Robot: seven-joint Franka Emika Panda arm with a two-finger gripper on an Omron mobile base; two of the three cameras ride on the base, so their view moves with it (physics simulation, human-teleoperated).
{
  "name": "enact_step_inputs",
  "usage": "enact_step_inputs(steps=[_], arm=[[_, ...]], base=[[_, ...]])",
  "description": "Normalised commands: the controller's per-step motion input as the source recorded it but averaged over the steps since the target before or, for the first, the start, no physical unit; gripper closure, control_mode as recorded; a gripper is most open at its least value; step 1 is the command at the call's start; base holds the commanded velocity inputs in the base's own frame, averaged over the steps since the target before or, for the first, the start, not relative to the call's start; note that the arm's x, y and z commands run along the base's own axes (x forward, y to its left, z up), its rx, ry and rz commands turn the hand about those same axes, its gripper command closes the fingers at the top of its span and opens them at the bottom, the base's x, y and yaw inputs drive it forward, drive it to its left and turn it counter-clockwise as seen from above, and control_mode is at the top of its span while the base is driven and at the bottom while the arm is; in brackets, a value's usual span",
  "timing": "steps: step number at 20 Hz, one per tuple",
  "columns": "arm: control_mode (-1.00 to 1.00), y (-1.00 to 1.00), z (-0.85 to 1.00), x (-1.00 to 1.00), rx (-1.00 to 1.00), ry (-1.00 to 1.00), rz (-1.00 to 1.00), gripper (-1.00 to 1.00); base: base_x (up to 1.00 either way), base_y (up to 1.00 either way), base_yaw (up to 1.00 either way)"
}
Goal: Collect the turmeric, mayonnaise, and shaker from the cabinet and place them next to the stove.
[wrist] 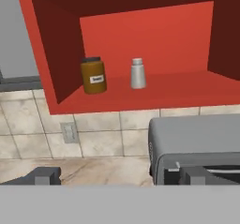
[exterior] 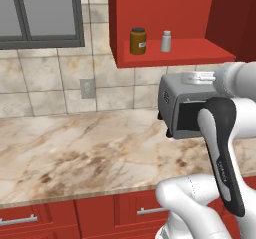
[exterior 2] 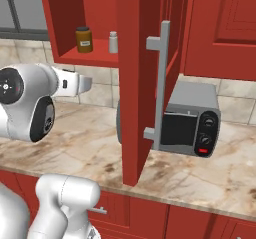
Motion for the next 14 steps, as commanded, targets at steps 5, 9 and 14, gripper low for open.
enact_step_inputs(steps=[5, 9, 14], arm=[[-1.0, 0.02, 0.52, 0.25, -0.06, -0.06, 0.03, -1.0], [-1.0, -0.01, 0.28, 0.27, -0.08, 0.0, 0.0, -1.0], [-1.0, -0.15, 0.04, 0.24, -0.09, -0.03, -0.01, -1.0]], base=[[0.0, 0.0, 0.0], [0.0, 0.0, 0.0], [0.0, 0.0, 0.0]])
